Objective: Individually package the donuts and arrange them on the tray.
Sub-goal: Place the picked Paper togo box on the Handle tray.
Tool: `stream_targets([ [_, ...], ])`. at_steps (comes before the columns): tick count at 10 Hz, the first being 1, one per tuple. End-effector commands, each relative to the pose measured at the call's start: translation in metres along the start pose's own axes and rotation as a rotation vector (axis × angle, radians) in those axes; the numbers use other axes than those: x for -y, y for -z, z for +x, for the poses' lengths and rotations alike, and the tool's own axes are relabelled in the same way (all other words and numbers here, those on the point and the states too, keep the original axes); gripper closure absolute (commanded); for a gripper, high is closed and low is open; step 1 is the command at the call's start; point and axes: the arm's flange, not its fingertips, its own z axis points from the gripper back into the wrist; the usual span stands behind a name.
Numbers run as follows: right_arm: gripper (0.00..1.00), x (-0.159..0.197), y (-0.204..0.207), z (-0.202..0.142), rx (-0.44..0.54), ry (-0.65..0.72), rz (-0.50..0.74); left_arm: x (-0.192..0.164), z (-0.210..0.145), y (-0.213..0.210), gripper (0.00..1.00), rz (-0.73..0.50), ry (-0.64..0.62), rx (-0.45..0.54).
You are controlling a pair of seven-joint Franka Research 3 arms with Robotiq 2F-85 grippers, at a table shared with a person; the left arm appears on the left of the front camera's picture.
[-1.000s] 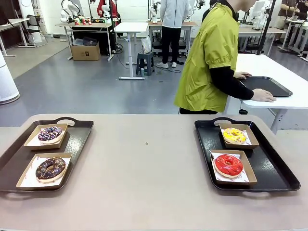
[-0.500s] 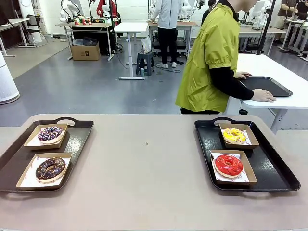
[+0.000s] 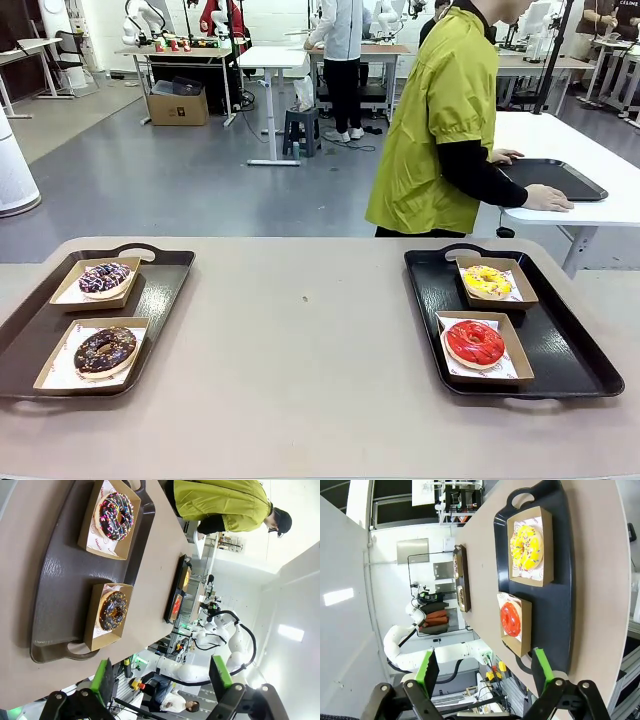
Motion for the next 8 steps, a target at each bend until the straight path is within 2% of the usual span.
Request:
stream_targets([
  [1,0.03,-0.0003,0.002,0.0008,0.004,0.013,-0.008,0.001,-0.005,-0.0007,0.0,-0.004,0.006,0.0],
  [8,0.03,-0.0003,0.002,0.0008,0.004,0.013,-0.008,0.001,-0.005,-0.0007,0.0,-0.004,0.006,0.0],
])
